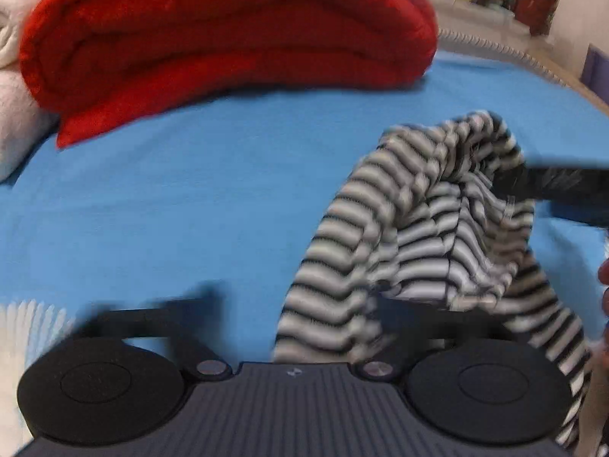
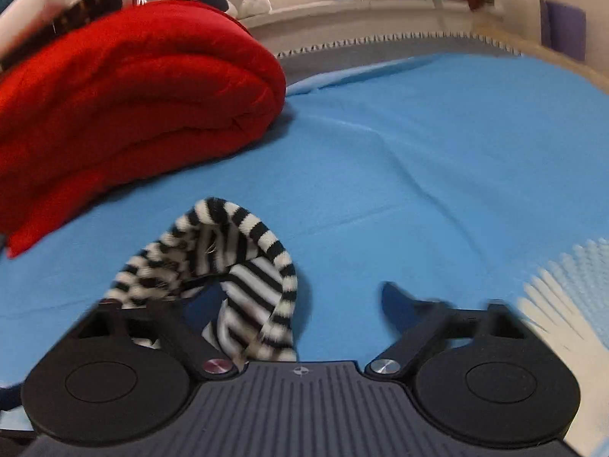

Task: Fold small clothes

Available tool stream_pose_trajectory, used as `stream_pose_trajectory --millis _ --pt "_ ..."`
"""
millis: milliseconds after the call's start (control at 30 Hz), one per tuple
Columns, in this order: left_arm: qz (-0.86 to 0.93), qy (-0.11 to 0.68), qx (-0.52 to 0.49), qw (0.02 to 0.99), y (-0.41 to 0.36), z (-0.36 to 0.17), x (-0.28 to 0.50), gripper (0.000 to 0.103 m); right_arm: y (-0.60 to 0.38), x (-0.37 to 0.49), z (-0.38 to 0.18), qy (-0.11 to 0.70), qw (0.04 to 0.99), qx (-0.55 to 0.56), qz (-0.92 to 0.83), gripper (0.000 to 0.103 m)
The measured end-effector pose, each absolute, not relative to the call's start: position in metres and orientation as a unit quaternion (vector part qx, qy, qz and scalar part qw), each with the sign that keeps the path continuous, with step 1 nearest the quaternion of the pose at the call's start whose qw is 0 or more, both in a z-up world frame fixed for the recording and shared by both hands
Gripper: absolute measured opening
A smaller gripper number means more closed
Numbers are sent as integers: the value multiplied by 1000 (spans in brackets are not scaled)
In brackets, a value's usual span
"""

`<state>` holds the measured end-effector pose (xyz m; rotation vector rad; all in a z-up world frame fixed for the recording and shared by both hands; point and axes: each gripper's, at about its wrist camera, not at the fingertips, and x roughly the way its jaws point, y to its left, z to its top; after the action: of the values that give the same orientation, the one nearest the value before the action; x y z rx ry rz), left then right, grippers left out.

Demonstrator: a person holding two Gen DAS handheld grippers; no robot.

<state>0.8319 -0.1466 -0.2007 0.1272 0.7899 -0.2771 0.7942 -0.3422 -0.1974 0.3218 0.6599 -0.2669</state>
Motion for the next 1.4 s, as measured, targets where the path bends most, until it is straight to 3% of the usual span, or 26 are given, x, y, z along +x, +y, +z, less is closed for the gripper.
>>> stream_pose_trajectory --millis 33,100,233,300,367,433,500,533,567,600,633,733,833,900,967,1033,1100,1133,1267,1400 --pt "-158 386 31 908 -143 -198 833 8 -340 800 -202 323 929 145 -110 7" --pt "-158 353 -7 922 -135 -180 827 7 -334 792 -193 292 941 119 -122 3" --pt "-220 261 -47 939 -105 -112 765 7 -339 732 -117 165 973 131 -92 3" --pt "-253 217 -20 943 -83 -84 708 8 -339 666 -69 114 986 118 -27 3" --pt "-284 223 -7 932 -58 -78 649 10 -341 588 -41 103 990 99 17 3" --pt "-295 250 17 922 -34 -88 583 25 -340 500 -34 107 990 75 46 3" --pt "-299 284 33 910 -5 -108 521 75 -335 408 -48 139 987 46 61 9" --pt "-282 302 37 910 10 -120 490 88 -332 367 -62 175 982 36 68 18" --pt "-257 317 42 912 24 -128 465 93 -328 336 -81 230 970 26 71 60" --pt "-250 323 44 912 36 -135 444 94 -326 315 -98 292 954 21 69 78" --pt "-239 332 41 912 50 -141 423 94 -325 291 -115 339 938 28 60 77" --pt "-189 347 22 918 72 -137 390 94 -328 230 -134 369 920 119 49 76" --pt "-144 332 -1 932 65 -110 374 94 -326 200 -119 316 930 184 41 76" --pt "-122 310 -18 943 54 -89 366 103 -313 198 -102 273 939 205 27 77" --pt "-113 279 -33 953 25 -73 365 103 -301 203 -85 227 949 216 22 77" --pt "-120 261 -32 957 7 -58 369 103 -292 221 -71 188 962 198 17 67" --pt "-133 265 -37 954 -12 -54 384 103 -281 244 -70 164 974 157 13 42" --pt "-147 269 -42 951 -23 -56 393 103 -274 259 -76 167 977 130 15 38" --pt "-165 295 9 941 -64 -76 429 103 -265 324 -114 222 971 90 25 34" --pt "-99 404 46 908 -78 -159 497 102 -270 367 -141 287 952 99 21 35"
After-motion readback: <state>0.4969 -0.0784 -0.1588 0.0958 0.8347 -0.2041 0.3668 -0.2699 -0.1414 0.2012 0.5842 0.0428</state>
